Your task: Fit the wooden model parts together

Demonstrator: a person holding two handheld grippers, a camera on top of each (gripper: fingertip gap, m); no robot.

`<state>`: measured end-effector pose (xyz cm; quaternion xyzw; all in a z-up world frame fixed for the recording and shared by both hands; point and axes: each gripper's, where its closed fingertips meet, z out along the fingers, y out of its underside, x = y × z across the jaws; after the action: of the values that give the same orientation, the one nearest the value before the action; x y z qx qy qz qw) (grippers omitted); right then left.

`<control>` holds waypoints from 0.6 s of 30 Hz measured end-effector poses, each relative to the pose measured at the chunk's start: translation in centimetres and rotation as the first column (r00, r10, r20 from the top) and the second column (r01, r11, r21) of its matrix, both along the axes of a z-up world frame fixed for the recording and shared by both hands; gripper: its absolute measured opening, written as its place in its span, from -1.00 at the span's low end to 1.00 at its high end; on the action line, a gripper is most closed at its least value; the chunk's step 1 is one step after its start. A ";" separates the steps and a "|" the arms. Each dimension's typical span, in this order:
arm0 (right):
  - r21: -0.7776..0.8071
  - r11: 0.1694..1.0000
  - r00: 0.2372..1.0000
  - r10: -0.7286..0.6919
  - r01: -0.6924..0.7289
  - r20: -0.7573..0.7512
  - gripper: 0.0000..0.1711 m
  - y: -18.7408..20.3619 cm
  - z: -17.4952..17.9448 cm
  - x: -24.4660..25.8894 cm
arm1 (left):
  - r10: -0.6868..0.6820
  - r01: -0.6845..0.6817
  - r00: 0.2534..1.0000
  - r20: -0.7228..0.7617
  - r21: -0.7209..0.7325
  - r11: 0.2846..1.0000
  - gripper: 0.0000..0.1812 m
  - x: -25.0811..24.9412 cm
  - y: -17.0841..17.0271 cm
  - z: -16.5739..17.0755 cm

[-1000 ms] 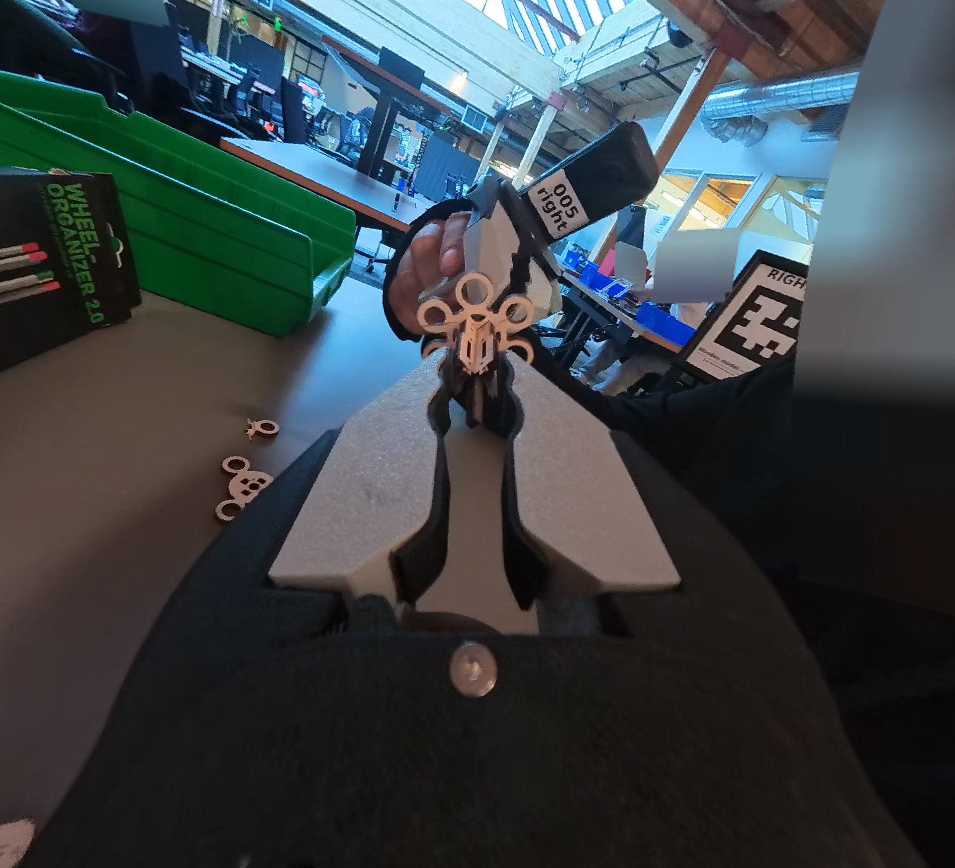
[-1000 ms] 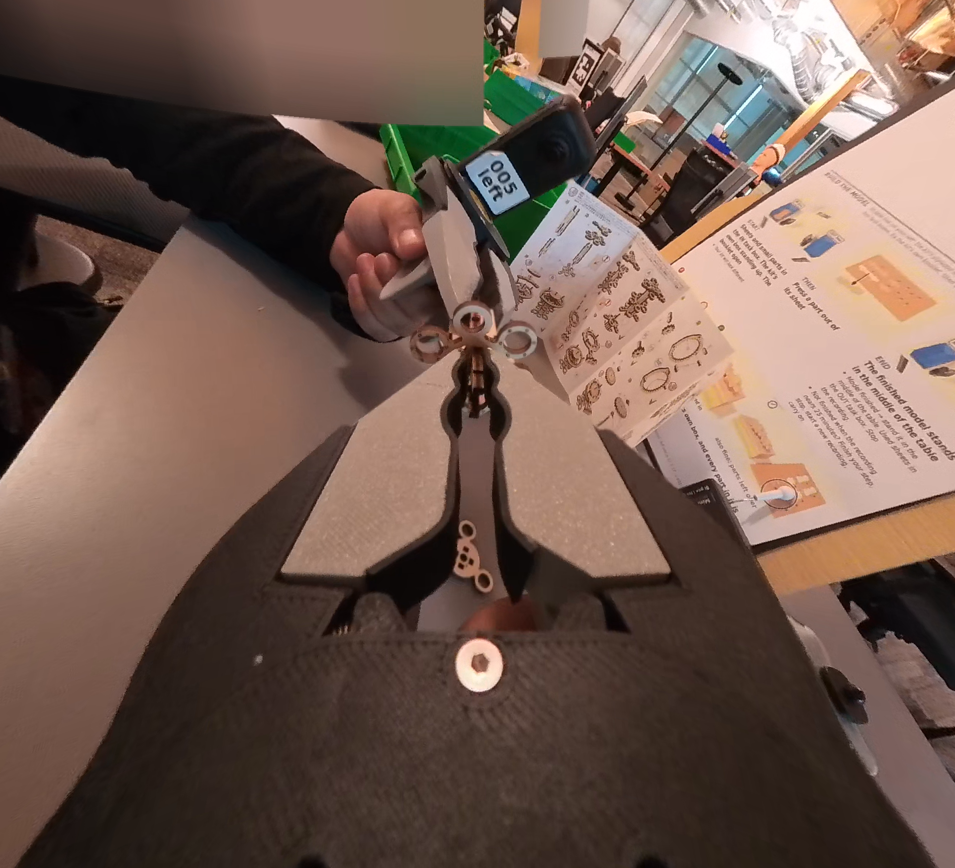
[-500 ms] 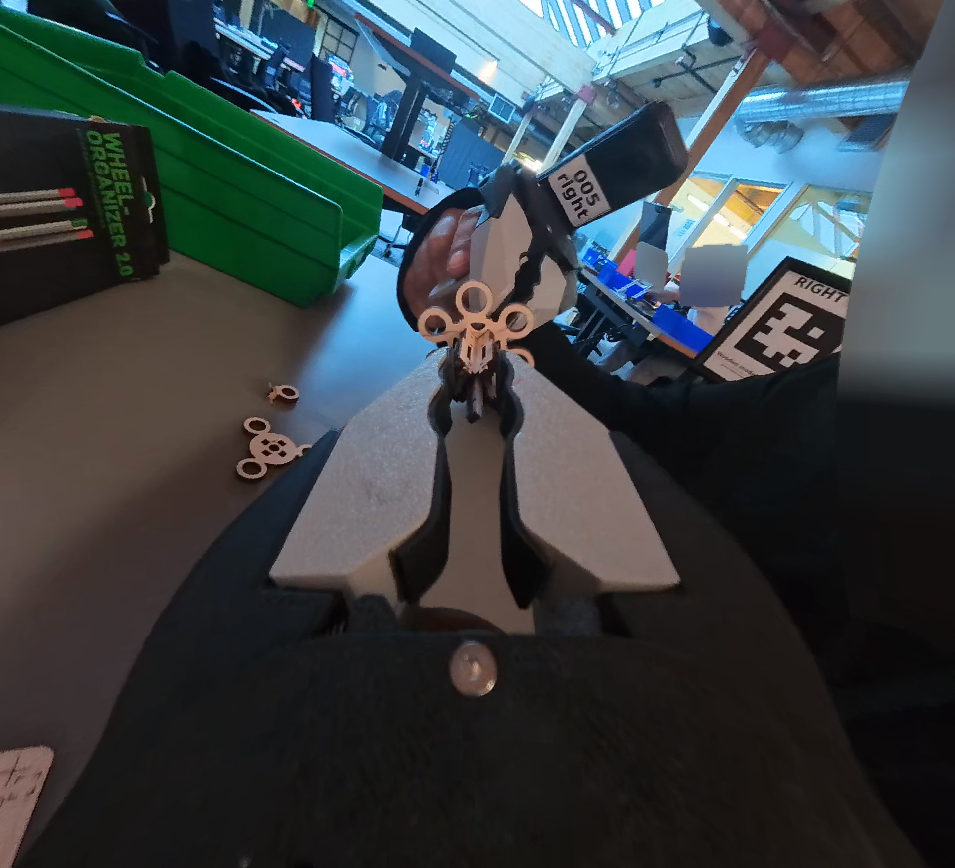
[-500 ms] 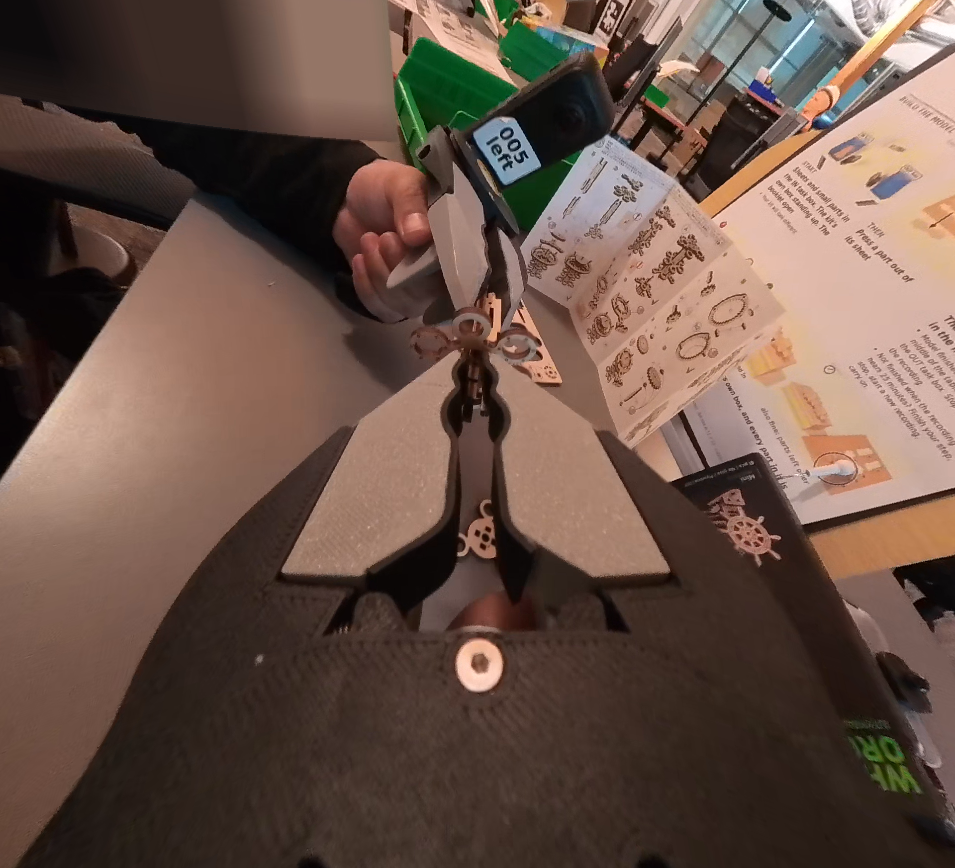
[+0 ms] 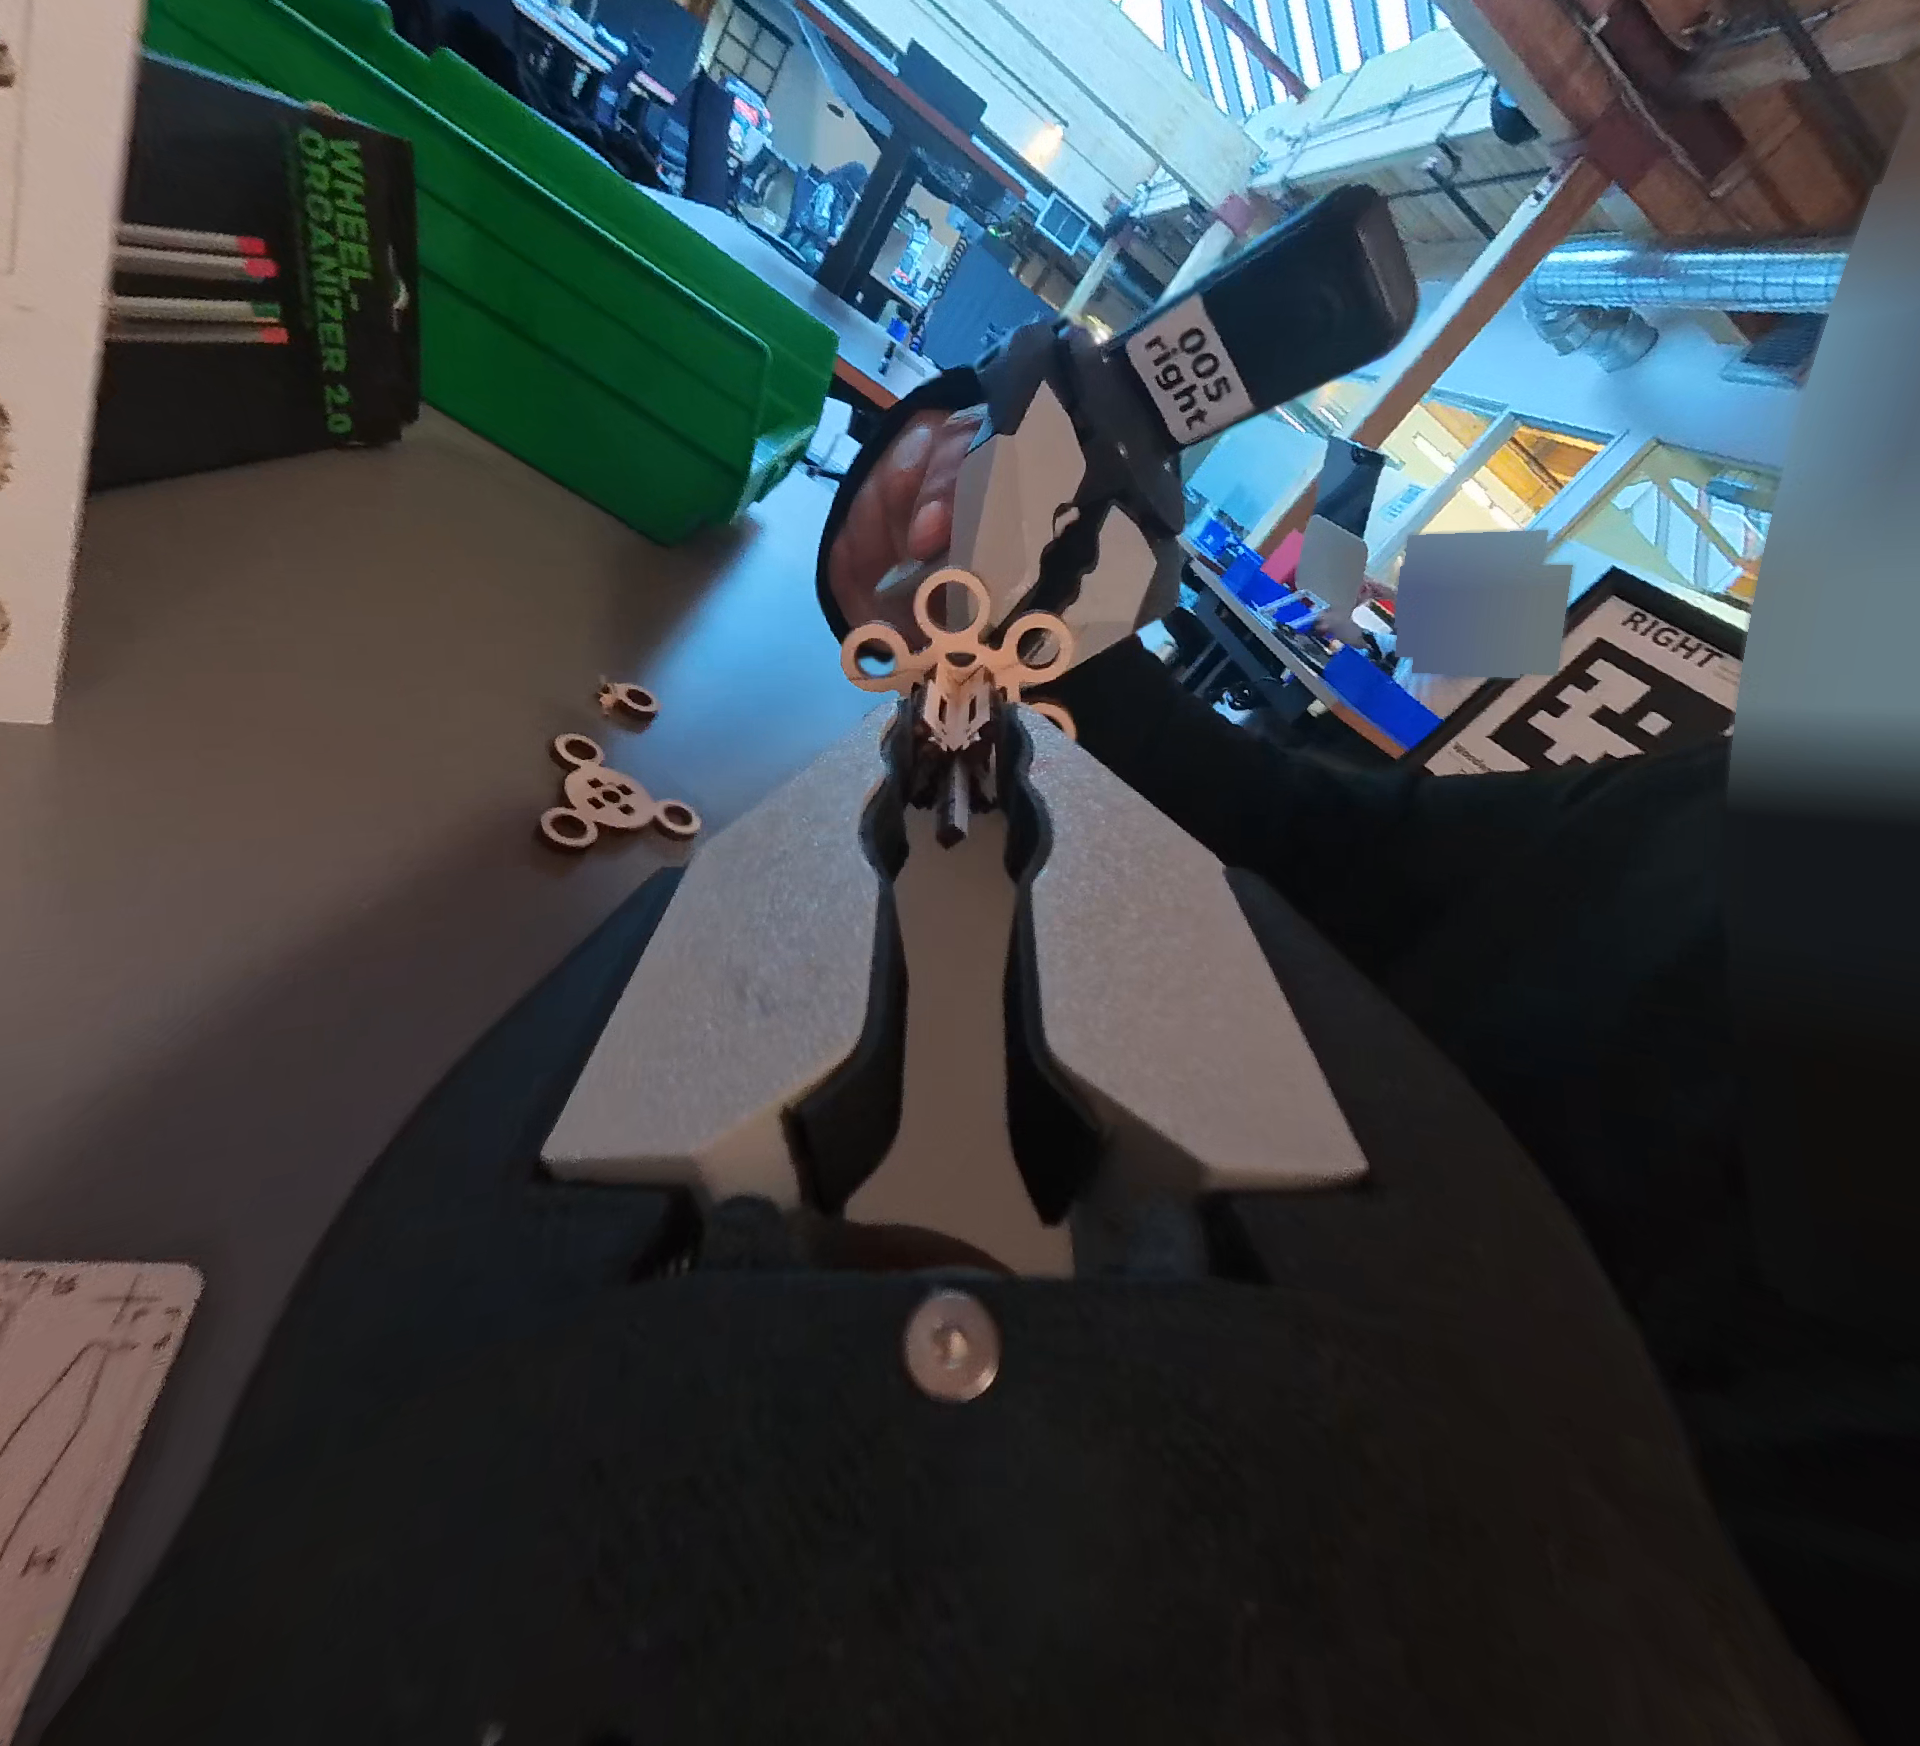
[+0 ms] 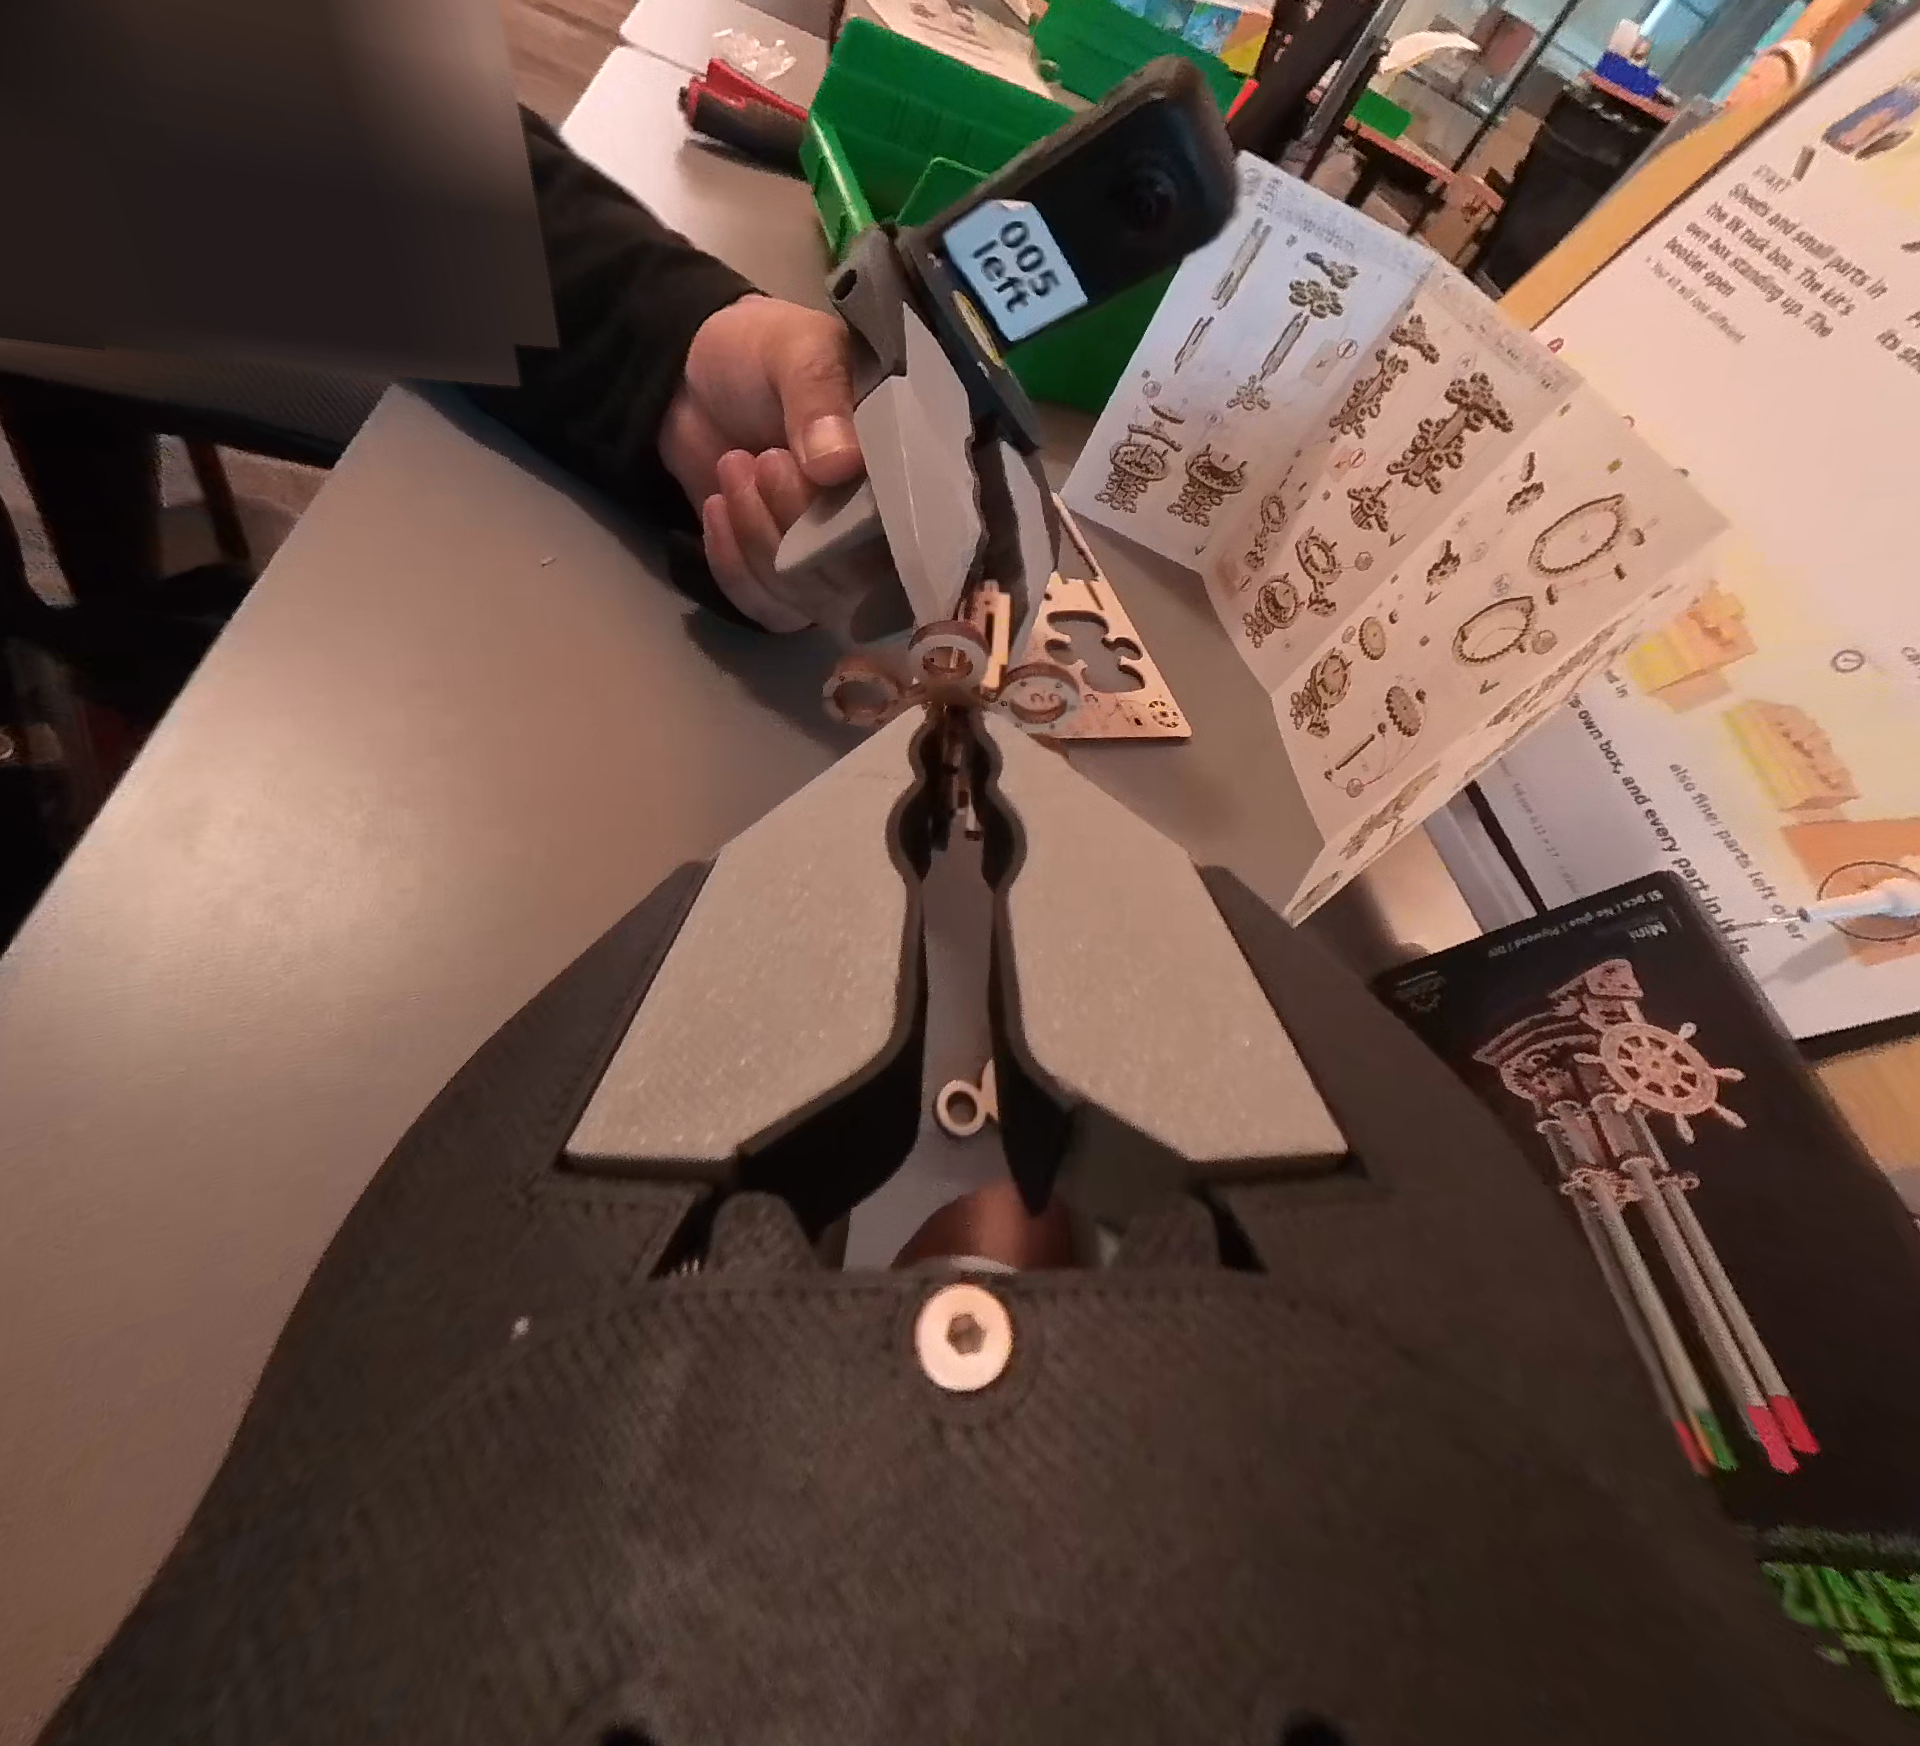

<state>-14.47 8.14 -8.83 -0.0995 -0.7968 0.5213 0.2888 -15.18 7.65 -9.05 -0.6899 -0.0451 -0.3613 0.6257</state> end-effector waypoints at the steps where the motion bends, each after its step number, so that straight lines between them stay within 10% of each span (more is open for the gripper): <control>1: -0.029 1.000 1.000 -0.010 0.010 0.007 -1.00 0.1 0.2 -0.3 | 0.019 -0.019 1.000 0.001 0.016 1.000 -0.87 -0.3 0.0 0.3; 9: -0.422 0.904 0.983 0.014 0.065 0.181 -0.84 3.0 4.4 -1.2 | 0.125 -0.115 0.992 -0.033 0.220 0.969 -0.86 -1.3 0.2 3.3; 18: -0.449 0.888 0.949 0.048 0.102 0.311 -0.86 2.7 3.4 -1.7 | 0.240 -0.201 0.958 -0.157 0.230 0.952 -0.86 -1.5 1.1 2.5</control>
<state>-16.18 10.86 -5.46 -0.2576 -0.6849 0.6682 0.1340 -16.67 8.71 -6.51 -0.6401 -0.0256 -0.2268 0.7336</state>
